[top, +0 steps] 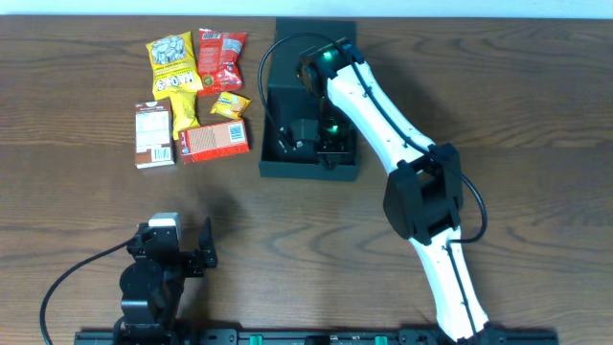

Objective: Pack container
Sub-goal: 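Flip the box lid open backward with the right gripper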

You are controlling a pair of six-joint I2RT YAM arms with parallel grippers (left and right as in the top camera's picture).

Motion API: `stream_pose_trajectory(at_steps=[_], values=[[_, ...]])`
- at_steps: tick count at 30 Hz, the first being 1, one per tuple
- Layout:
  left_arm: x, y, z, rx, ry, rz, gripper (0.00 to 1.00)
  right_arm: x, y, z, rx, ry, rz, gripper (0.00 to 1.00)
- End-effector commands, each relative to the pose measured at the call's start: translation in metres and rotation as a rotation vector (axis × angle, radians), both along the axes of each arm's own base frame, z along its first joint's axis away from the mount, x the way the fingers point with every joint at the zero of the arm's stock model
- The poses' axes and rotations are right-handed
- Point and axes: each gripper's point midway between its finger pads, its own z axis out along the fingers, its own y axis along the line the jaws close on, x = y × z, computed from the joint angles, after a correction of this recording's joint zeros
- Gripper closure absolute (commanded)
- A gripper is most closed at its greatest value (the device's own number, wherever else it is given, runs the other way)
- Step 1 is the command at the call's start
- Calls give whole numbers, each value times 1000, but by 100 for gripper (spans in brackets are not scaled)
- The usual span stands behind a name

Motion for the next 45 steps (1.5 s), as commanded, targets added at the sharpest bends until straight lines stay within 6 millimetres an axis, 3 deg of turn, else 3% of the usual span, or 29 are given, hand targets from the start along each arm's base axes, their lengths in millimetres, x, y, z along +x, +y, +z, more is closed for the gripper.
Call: stream_pose_trajectory(at_steps=[1, 3, 4, 7, 9, 13, 15, 18, 22, 26, 29, 33, 37, 43, 45], values=[[0, 3, -6, -4, 10, 21, 5, -4, 4, -2, 9, -1, 69, 99], [0, 3, -6, -5, 10, 21, 5, -2, 4, -2, 3, -9, 53, 96], [0, 3, -6, -5, 10, 21, 5, 0, 5, -3, -3, -17, 28, 65], [0, 3, -6, -5, 10, 21, 5, 2, 6, -4, -16, -25, -30, 17], [0, 3, -6, -4, 10, 21, 5, 1, 8, -4, -19, -25, -36, 8], [0, 3, -6, -5, 10, 21, 5, -1, 20, 8, -26, -48, -84, 10], [0, 3, -6, -5, 10, 21, 5, 4, 33, 34, 22, -120, -90, 12], [0, 3, -6, -4, 10, 21, 5, 8, 44, 96, 132, -268, -78, 5], [0, 3, -6, -5, 10, 21, 5, -9, 34, 187, 271, -439, -105, 2], [0, 3, -6, -5, 10, 21, 5, -26, 21, 244, 364, -551, -178, 1], [0, 3, -6, -4, 10, 21, 5, -31, 16, 274, 423, -610, -280, 5], [0, 3, -6, -5, 10, 21, 5, -12, 3, 299, 437, -702, -614, 10], [0, 3, -6, -5, 10, 21, 5, 5, -25, 304, 358, -786, -908, 5], [1, 3, -5, -5, 4, 21, 5, 8, -33, 302, 355, -763, -1015, 1], [0, -6, -5, -60, 7, -10, 5, 9, -35, 302, 357, -756, -1022, 1]])
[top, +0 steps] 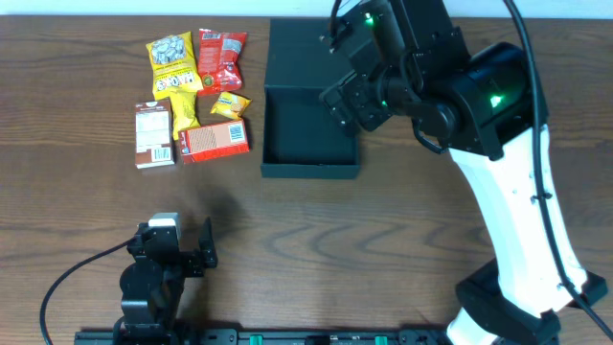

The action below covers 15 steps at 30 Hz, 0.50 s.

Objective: Pack container
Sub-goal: 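Flip the box lid open backward with the right gripper, then grasp the red snack bag with the left gripper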

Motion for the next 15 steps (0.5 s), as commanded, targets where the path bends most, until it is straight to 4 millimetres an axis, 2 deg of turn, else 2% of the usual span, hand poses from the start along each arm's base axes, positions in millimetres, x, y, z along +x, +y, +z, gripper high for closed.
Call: stream_pose_trajectory(at_steps=[1, 5, 11, 15], values=[[-1, -18, -4, -142, 17, -51, 5, 6, -12, -2, 24, 17, -82, 1], [-16, -66, 1, -546, 117, -184, 5, 18, -30, -1, 33, 10, -134, 1], [-12, -69, 12, -748, 134, -116, 5, 32, -53, 1, 107, 30, -162, 1], [-6, -77, 44, -719, 2, -231, 5, 40, -71, -3, 126, 49, -200, 1]])
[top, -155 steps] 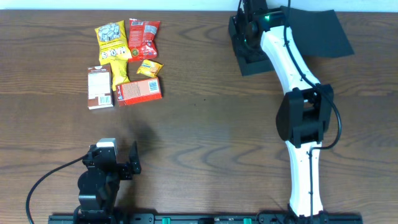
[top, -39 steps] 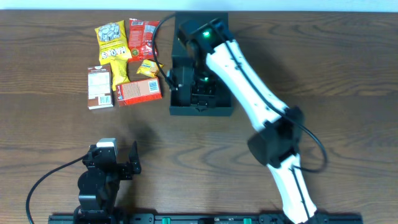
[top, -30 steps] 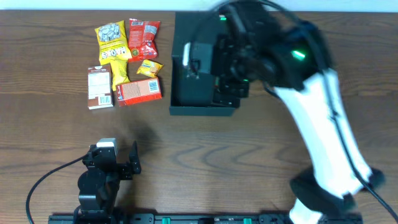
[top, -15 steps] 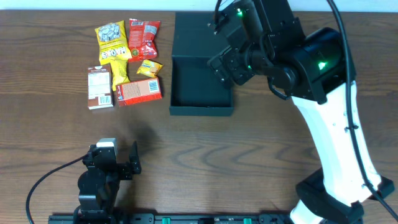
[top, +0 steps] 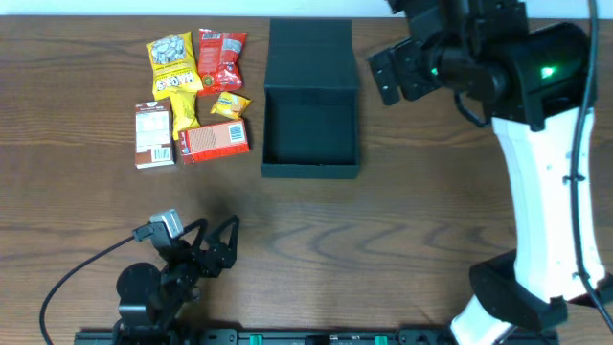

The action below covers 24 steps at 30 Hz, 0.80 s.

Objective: Pack container
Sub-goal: 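Grasp the red snack bag with the left gripper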

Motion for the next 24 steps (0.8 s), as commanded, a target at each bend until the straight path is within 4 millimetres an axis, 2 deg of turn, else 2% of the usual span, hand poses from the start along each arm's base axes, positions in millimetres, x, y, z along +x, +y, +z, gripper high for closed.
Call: stream_pose_trajectory(at_steps=[1, 3, 4, 9, 12, 14, 18, 24], values=[[1, -8, 23, -53, -82, -43, 5, 4, -8, -6, 34, 30, 1, 1], [6, -6, 42, -51, -170, -34, 2, 10, -15, -11, 44, 38, 9, 1], [8, -6, 45, -51, -181, -34, 0, 13, -18, -13, 51, 40, 3, 1], [20, -2, 34, 37, -112, -21, 0, 32, -37, -24, 39, 31, -31, 1], [33, 5, 39, 123, -81, 2, 0, 39, -47, -30, 23, 26, -37, 1], [48, 15, 45, 216, -49, 31, 0, 47, -53, -33, 10, 11, -36, 1], [88, 32, 56, 402, 37, 59, 3, 67, -66, -33, -5, -45, -50, 1], [186, 50, 64, 613, 176, 48, 3, 106, -96, -26, 8, -179, -120, 1]])
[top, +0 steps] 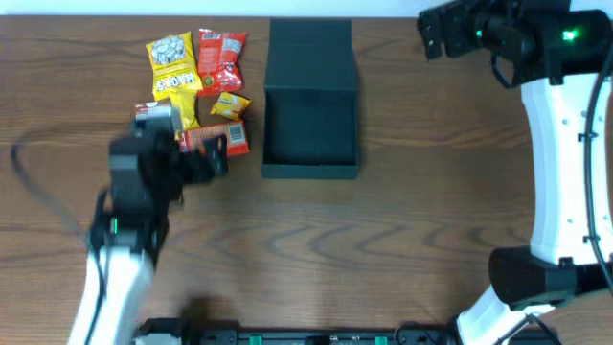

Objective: Pack container
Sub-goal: 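Grasp the red snack bag with the left gripper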

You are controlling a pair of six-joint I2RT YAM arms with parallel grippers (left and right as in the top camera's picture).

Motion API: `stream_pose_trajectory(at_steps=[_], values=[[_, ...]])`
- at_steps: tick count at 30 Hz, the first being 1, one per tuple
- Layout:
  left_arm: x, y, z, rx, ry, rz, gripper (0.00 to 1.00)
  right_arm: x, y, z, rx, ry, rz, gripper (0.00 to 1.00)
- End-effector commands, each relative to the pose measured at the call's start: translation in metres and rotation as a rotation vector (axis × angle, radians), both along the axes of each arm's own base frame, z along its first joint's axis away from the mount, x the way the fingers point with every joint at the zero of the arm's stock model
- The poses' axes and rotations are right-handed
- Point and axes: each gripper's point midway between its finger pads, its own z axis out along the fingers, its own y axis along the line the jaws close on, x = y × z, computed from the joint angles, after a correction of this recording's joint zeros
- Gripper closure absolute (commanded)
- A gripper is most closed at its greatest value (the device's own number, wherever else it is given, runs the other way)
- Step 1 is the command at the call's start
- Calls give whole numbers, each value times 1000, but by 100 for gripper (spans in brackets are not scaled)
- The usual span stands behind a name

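Note:
The black container (310, 171) stands open at the table's middle, its lid (311, 43) folded back flat behind it and its inside bare. Snacks lie to its left: a yellow bag (170, 59), a red bag (221, 56), a small yellow packet (231, 103) and a red box (233, 137). My left gripper (206, 158), blurred by motion, hovers over the red box's left part with its fingers apart. A brown-and-white box is mostly hidden beneath that arm. My right gripper (433, 29) is high at the back right, away from the container; its jaws are not readable.
The right arm's white links (556, 144) run down the table's right side to its base (532, 278). The left arm (120, 259) reaches up from the front left. A black rail (316, 337) lines the front edge.
My left arm has gone from the front edge up to the snack pile, its gripper now over the red box. The right gripper has moved further right and back, away from the container.
At first my right gripper was inside the container, with the lid standing up. Then the lid lay folded back and the gripper was beside the container's right rim. It then withdrew to the right while my left arm stirred at the front, and now reaches the snacks.

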Motion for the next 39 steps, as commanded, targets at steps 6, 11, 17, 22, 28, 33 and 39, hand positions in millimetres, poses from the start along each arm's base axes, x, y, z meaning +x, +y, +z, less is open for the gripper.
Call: stream_pose_trajectory(at_steps=[6, 11, 17, 22, 28, 33, 39], values=[[107, 27, -4, 253, 101, 11, 3, 29, -36, -13, -7, -59, -63, 1], [171, 33, -27, 305, 152, 20, 4, 29, -47, -26, -7, -31, -83, 1], [214, 28, -75, 303, 181, -14, 5, 23, -49, -33, -4, 7, -89, 1], [231, 24, -117, 294, 183, -38, 5, 16, -48, -41, 14, 54, -104, 1], [252, 16, -141, 260, 124, -56, 5, 11, -48, -46, 37, 86, -125, 1], [269, 7, -150, 257, 51, -56, 4, 13, -49, -45, 33, 75, -123, 1], [277, -9, -169, 259, 19, -76, 7, 13, -57, -45, 34, 76, -141, 1]])
